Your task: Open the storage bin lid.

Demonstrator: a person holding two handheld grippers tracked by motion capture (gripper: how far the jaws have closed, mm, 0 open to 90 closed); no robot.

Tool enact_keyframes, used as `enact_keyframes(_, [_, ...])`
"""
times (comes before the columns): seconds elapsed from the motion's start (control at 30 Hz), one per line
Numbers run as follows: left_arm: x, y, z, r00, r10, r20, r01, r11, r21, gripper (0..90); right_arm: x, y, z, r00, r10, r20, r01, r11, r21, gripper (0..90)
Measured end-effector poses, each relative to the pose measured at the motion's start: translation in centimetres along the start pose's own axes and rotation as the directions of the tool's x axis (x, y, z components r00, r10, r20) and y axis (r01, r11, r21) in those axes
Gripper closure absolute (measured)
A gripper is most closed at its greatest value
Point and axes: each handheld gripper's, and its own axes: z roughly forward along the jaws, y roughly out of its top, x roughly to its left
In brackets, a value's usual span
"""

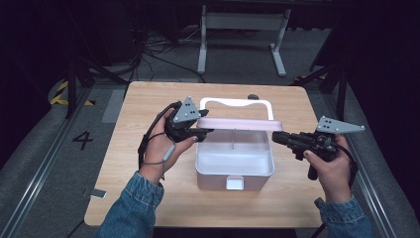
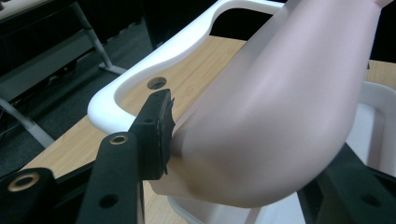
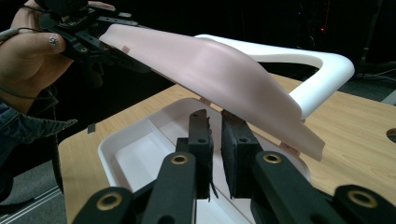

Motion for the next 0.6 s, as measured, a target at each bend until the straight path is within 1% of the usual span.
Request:
enact_keyframes(0.03, [0.0,0.0,0.0,1.0,0.0,0.0,0.0,1.0,0.0,51.0,0.0,0.0,0.0,1.0,0.001,0.001,-0.001,1.0,-0.002,81.3])
enact_keyframes(0.07, [0.1,0.0,0.0,0.9997,-0.015,0.017,0.015,0.9999,0.003,50.3,0.0,0.0,-0.1,1.0,0.002,0.001,-0.002,1.0,-0.001,80.2])
enact_keyframes(0.1, [0.1,0.0,0.0,0.9997,-0.015,0.017,0.015,0.9999,0.003,49.5,0.0,0.0,-0.1,1.0,0.005,0.0,-0.005,1.0,0.001,79.1])
enact_keyframes(0.17, [0.3,0.0,0.0,0.9991,-0.031,0.03,0.031,0.9995,0.002,48.8,0.1,0.0,-0.2,1.0,0.006,0.0,-0.006,1.0,0.004,78.7])
enact_keyframes(0.3, [0.5,0.1,0.0,0.9988,-0.034,0.035,0.034,0.9994,0.008,48.8,0.1,-0.1,-0.8,0.9997,-0.006,0.024,0.006,1.0,0.012,77.8])
enact_keyframes(0.37, [0.6,0.3,0.0,0.9985,-0.04,0.037,0.039,0.9992,0.008,49.2,0.0,-0.2,-1.2,0.9994,0.0,0.034,-0.001,1.0,0.013,76.7])
enact_keyframes(0.4, [0.7,0.3,0.1,0.9985,-0.04,0.038,0.039,0.9992,0.007,49.4,0.0,-0.2,-1.4,0.9992,-0.004,0.039,0.003,1.0,0.015,76.1])
enact_keyframes(0.43, [0.8,0.4,0.1,0.998,-0.048,0.041,0.048,0.9989,0.006,49.8,-0.1,-0.3,-1.6,0.999,-0.001,0.045,0.0,1.0,0.016,76.0])
enact_keyframes(0.57, [1.1,0.6,0.2,0.9967,-0.062,0.051,0.063,0.998,-0.008,51.7,-0.2,-0.6,-2.5,0.9978,0.007,0.066,-0.009,1.0,0.017,75.7])
enact_keyframes(0.6, [1.3,0.8,0.2,0.9958,-0.073,0.055,0.075,0.9969,-0.023,52.2,-0.3,-0.7,-2.7,0.9974,0.009,0.071,-0.011,1.0,0.019,75.7])
